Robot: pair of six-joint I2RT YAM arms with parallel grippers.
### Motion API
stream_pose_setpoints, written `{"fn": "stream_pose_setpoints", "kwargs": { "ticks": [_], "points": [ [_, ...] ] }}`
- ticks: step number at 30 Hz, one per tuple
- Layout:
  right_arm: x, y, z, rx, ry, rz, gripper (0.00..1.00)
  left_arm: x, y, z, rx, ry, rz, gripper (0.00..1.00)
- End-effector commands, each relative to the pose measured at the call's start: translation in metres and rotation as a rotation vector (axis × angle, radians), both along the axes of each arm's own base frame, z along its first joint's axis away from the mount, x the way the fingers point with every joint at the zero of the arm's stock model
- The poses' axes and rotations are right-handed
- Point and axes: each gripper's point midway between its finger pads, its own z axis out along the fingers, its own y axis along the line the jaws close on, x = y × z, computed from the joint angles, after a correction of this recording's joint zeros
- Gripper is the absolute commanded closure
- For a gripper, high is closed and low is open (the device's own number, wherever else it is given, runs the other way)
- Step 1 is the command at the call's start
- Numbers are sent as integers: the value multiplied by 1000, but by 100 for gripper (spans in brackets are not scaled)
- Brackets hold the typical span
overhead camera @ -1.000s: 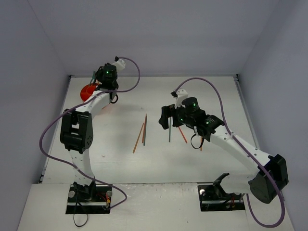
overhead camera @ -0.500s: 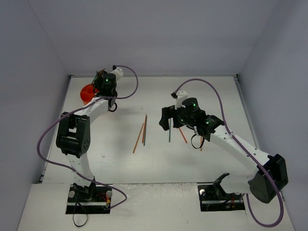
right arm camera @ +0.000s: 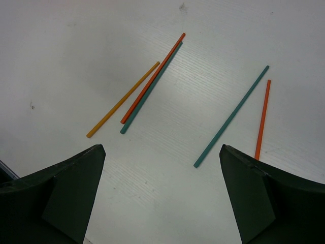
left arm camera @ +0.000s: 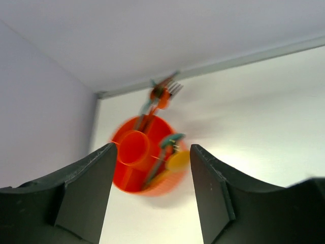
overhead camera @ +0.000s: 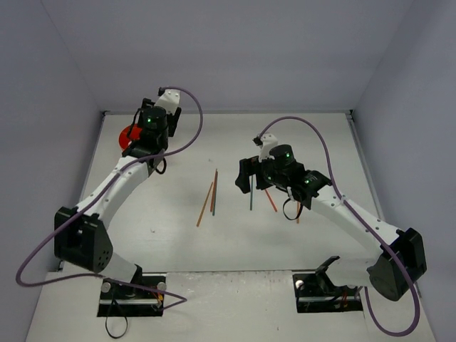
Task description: Sort the eating utensils into containers
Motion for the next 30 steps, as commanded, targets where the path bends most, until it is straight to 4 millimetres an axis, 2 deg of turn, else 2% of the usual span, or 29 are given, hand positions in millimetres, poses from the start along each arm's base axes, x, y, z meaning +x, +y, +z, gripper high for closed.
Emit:
{"fn": "stream_pose_setpoints", "kwargs": {
  "ticks": [1, 3, 8, 13, 19, 22, 30],
  "points": [
    [3, -1, 15, 50, -39, -23, 7, -40, -46, -14, -373, 168, -149, 44],
    [2, -3, 12, 48, -31, -30, 7, -63, -70, -30, -471, 280, -237, 44],
    [0, -5, 5, 46, -9, -44, 7, -111, -104, -68, -551, 446, -312, 44],
    [-2, -7, -4, 40, 16, -58, 8, -138, -125, -105, -559, 549, -321, 44],
    [-4, -8, -9, 47, 37, -75, 8, -152, -141, -146, -537, 655, -297, 46],
    [-6, -8, -11, 50, 49, -82, 8, -159, -149, -167, -516, 708, -277, 50],
    [-8, -9, -12, 60, 62, -90, 8, -161, -158, -203, -488, 778, -233, 57]
  ]
}}
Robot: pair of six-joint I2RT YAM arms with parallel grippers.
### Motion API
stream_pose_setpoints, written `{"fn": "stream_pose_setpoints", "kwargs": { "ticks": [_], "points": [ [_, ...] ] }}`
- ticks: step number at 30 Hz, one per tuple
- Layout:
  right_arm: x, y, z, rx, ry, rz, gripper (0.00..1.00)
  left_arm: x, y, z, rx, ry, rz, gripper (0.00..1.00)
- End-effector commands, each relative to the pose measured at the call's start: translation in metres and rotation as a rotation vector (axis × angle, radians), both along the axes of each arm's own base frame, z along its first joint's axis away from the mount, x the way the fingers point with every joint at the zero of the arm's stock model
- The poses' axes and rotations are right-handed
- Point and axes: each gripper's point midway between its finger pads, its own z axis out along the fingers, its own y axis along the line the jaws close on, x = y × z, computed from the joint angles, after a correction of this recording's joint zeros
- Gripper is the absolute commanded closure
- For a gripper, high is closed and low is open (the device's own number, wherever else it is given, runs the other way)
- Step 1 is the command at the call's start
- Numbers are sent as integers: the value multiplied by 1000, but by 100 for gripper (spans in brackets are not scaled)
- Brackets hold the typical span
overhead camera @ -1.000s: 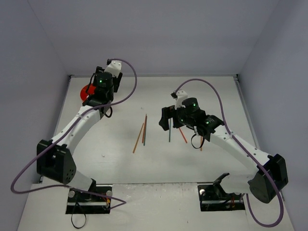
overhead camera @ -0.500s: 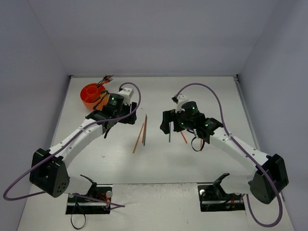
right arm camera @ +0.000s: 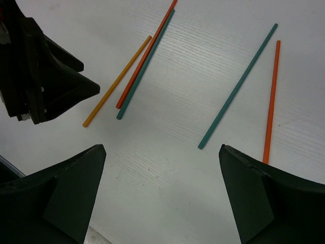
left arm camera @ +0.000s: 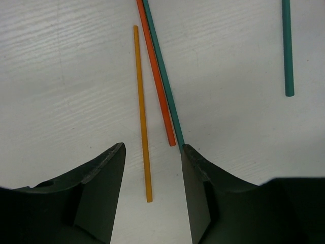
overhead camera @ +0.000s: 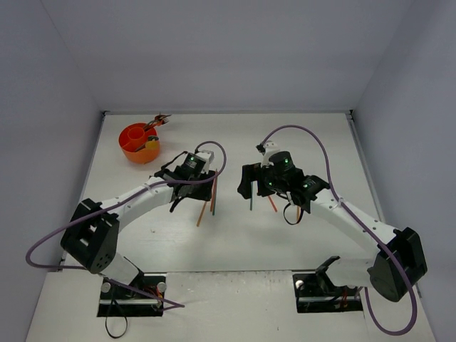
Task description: Sort the eating utensils into containers
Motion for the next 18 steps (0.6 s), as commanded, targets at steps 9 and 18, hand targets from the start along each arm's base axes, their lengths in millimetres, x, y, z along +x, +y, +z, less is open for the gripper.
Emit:
{"fn": "stream_pose_setpoints", "kwargs": {
  "ticks": [9, 18],
  "points": [
    [4, -2, 19, 48, -51, -32, 8, 21, -5, -23, 44, -13, 77, 63],
    [3, -4, 15, 41, -46, -40, 8, 21, -7, -47, 100, 0, 94, 69]
  ]
}}
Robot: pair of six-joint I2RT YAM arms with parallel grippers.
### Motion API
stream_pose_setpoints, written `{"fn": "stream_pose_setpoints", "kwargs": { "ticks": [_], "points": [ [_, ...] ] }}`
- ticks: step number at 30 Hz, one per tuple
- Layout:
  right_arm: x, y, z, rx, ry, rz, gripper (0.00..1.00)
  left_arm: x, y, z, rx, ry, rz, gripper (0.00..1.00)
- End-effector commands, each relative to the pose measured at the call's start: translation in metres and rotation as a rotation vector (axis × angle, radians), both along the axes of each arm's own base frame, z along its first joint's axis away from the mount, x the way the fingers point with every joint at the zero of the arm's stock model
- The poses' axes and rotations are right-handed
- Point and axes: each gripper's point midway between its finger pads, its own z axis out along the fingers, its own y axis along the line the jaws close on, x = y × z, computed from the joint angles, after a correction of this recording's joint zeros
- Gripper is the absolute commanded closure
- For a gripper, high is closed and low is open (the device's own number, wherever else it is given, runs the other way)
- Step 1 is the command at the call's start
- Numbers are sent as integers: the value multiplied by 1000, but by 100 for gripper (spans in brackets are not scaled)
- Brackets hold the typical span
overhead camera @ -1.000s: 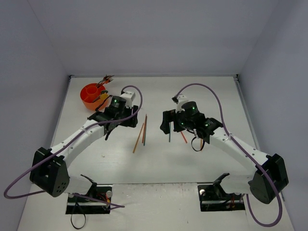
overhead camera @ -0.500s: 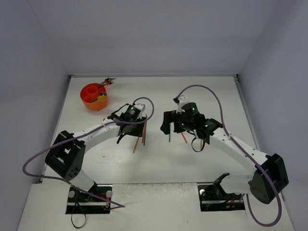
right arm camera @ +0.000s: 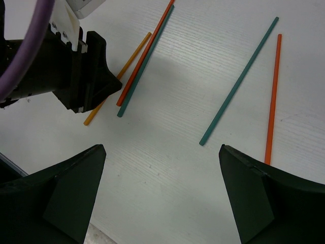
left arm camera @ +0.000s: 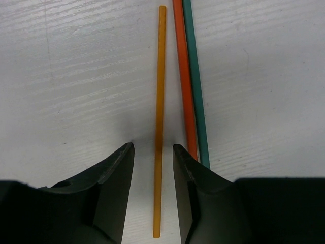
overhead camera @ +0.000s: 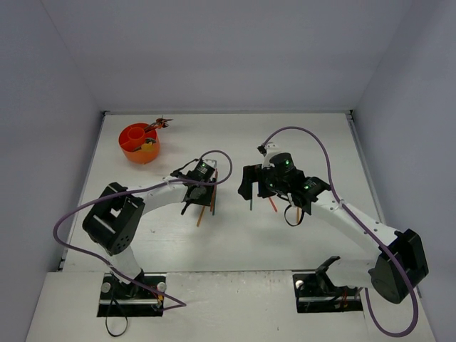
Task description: Sort the eating utensils into containers
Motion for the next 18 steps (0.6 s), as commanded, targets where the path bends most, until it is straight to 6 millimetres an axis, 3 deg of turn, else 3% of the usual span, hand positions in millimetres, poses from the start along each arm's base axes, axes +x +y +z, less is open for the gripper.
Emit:
{"fn": "stream_pose_setpoints", "kwargs": {
  "ticks": [1, 7, 10, 14, 18],
  "points": [
    [6, -2, 16, 33, -54, -31, 8, 16, -8, 9, -4, -73, 32, 70],
    [6, -5, 15, 31, -55, -50, 8, 15, 4, 4, 39, -86, 70, 88],
    [7, -7, 13, 24, -55, -57, 8, 15, 6, 14, 27, -109, 76, 100],
    [10, -7, 14, 15, -62, -58, 8, 19, 5, 52, -16, -180, 67, 100],
    [15, -2, 31, 30, -100, -39, 8, 28, 10, 134, -73, -340, 58, 100]
  ]
}}
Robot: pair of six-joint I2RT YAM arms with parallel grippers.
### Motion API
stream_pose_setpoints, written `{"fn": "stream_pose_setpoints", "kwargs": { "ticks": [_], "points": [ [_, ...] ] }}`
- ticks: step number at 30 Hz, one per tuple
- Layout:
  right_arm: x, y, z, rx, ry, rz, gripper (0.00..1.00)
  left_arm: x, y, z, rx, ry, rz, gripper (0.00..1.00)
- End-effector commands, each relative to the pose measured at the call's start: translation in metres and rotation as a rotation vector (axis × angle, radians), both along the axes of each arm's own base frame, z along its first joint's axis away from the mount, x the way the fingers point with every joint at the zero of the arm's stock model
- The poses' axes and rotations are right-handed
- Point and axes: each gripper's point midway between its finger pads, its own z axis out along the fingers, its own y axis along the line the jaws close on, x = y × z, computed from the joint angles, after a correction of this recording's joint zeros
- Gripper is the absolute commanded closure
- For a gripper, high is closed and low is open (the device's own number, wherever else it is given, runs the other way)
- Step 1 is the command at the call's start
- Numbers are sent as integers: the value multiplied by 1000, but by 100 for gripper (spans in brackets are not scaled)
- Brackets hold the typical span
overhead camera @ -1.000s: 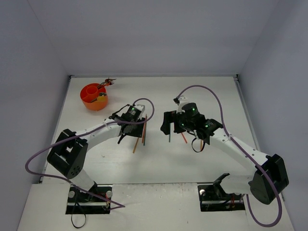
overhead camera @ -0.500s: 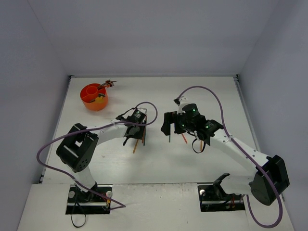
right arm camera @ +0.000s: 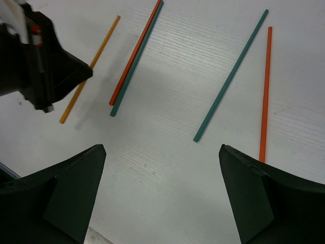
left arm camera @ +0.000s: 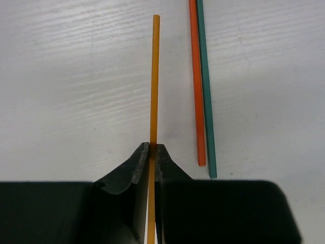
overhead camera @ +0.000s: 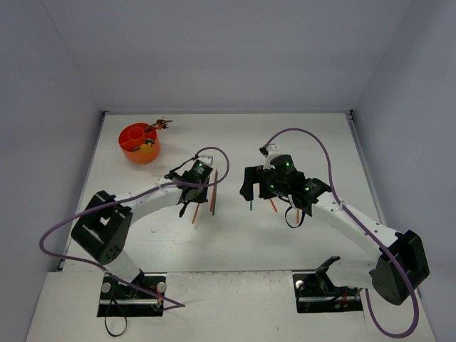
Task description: Sort the eating utensils into containers
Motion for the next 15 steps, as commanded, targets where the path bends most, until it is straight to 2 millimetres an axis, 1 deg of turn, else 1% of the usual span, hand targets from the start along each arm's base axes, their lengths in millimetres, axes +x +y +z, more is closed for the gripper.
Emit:
{"fn": "stream_pose_setpoints", "kwargs": {
  "ticks": [1, 3, 5, 7, 8, 11, 12, 13, 15],
  "points": [
    [15, 6, 41, 50, -114, 10, 8, 25, 2, 127, -104, -280, 7, 100],
    [15, 8, 48, 54, -132, 34, 8, 33, 17, 171, -102, -366, 34, 100],
    [14, 11, 53, 56, -145, 63, 8, 44, 43, 209, -89, -443, 88, 100],
    [13, 15, 57, 67, -145, 98, 8, 55, 74, 226, -62, -472, 152, 100],
    [11, 17, 58, 75, -138, 117, 8, 61, 84, 240, -58, -498, 169, 100],
    [9, 22, 65, 92, -147, 151, 8, 89, 139, 275, -1, -589, 261, 100],
    [9, 23, 65, 94, -146, 159, 8, 98, 148, 279, 15, -610, 270, 100],
    [9, 24, 66, 97, -144, 160, 8, 111, 167, 289, 0, -635, 306, 100],
    [8, 26, 66, 108, -135, 167, 8, 129, 192, 302, -27, -675, 344, 100]
  ]
}}
